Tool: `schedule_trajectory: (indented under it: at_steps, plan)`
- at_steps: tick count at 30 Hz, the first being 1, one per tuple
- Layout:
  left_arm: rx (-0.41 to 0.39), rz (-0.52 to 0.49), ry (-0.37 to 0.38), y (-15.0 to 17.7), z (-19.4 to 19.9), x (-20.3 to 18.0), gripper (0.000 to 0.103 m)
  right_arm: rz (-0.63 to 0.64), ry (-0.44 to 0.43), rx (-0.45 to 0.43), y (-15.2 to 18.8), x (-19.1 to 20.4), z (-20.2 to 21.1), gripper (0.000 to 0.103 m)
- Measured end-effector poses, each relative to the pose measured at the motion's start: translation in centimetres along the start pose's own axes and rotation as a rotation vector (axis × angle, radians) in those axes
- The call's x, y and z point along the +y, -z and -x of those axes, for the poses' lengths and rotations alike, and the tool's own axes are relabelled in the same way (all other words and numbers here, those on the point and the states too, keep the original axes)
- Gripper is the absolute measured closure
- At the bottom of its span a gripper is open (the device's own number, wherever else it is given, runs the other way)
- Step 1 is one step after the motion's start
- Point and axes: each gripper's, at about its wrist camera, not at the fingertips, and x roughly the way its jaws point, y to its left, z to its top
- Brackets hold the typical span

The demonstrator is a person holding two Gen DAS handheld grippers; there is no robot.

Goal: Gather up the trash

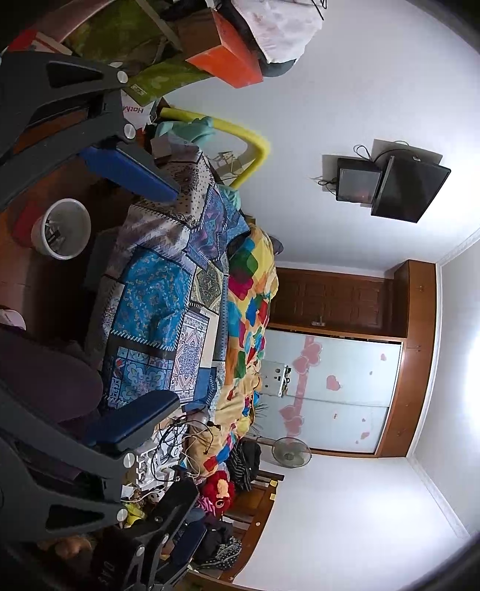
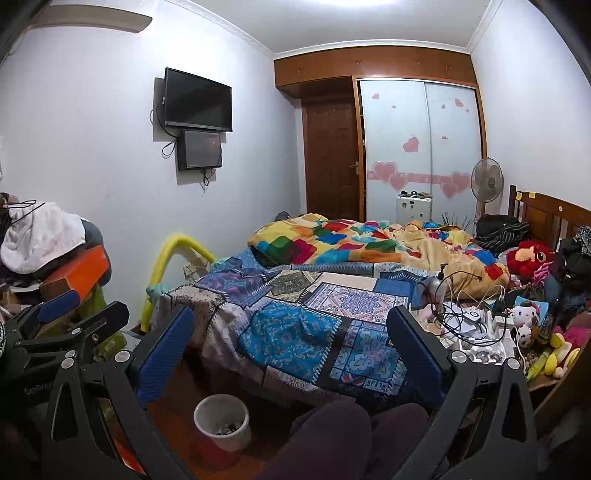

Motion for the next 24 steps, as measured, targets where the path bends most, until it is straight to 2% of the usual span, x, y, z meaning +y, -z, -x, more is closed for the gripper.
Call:
schedule_trajectory:
  at_steps: [24]
  plan:
    - [-0.012, 0.016, 0.004, 0.1, 0.6, -1.3, 0.001, 0.003, 0.000, 0.009, -0.1, 0.4, -0.2, 0.000]
